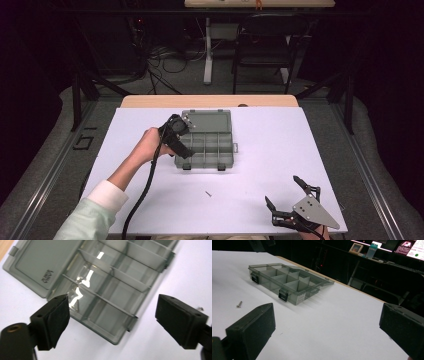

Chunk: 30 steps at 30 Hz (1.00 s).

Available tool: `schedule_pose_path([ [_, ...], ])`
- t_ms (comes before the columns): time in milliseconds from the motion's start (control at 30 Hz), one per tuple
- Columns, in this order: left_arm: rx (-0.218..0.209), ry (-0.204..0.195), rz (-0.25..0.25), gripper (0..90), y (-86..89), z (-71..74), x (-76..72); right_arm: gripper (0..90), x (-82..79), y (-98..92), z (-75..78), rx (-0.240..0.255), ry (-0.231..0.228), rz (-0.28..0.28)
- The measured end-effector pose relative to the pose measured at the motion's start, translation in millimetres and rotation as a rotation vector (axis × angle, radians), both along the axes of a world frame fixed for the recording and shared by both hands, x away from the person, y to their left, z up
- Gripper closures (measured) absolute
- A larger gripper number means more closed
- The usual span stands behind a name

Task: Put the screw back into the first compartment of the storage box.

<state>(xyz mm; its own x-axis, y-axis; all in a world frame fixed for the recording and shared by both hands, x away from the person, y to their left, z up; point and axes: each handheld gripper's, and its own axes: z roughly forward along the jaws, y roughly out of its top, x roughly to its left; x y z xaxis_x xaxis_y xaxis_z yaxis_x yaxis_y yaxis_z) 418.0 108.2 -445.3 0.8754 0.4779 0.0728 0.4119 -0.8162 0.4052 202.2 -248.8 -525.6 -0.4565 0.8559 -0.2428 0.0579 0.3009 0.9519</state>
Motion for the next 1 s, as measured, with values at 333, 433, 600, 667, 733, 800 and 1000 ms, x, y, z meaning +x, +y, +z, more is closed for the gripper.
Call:
schedule_pose_path([
  [333, -0.011, -0.024, -0.064, 2.8, -7.9, -7.6, -28.0, 0.0, 0.2, 0.0, -0.1, -0.001, 0.001, 0.001],
  [433, -0.01, -0.021, -0.077, 0.5, -11.6, -10.6, -34.8, 0.0, 0.1, 0.1, -0.1, 0.002, 0.001, -0.002],
  [600, -0.02, -0.016, -0.109, 0.5, -16.5, -15.5, -42.7, 0.0, 0.1, 0.1, -0.1, -0.001, 0.001, 0.0],
  [667, -0.028, -0.015, -0.118, 0.4, -18.1, -17.8, -45.6, 0.0, 0.1, 0.1, -0.1, 0.001, 0.001, -0.002],
  [733, -0.027, -0.012, -0.138, 0.4, -19.9, -20.6, -48.4, 0.0, 0.2, 0.0, -0.1, -0.002, 0.001, 0.001],
  [800, -0.03, -0.007, -0.147, 0.4, -21.6, -24.1, -50.8, 0.0, 0.2, 0.0, -0.1, -0.002, 0.001, 0.002],
  [1000, -0.03, 0.015, -0.191, 0.5, -29.0, -38.3, -58.2, 0.0, -0.2, 0.0, 0.0, -0.007, 0.002, -0.002],
])
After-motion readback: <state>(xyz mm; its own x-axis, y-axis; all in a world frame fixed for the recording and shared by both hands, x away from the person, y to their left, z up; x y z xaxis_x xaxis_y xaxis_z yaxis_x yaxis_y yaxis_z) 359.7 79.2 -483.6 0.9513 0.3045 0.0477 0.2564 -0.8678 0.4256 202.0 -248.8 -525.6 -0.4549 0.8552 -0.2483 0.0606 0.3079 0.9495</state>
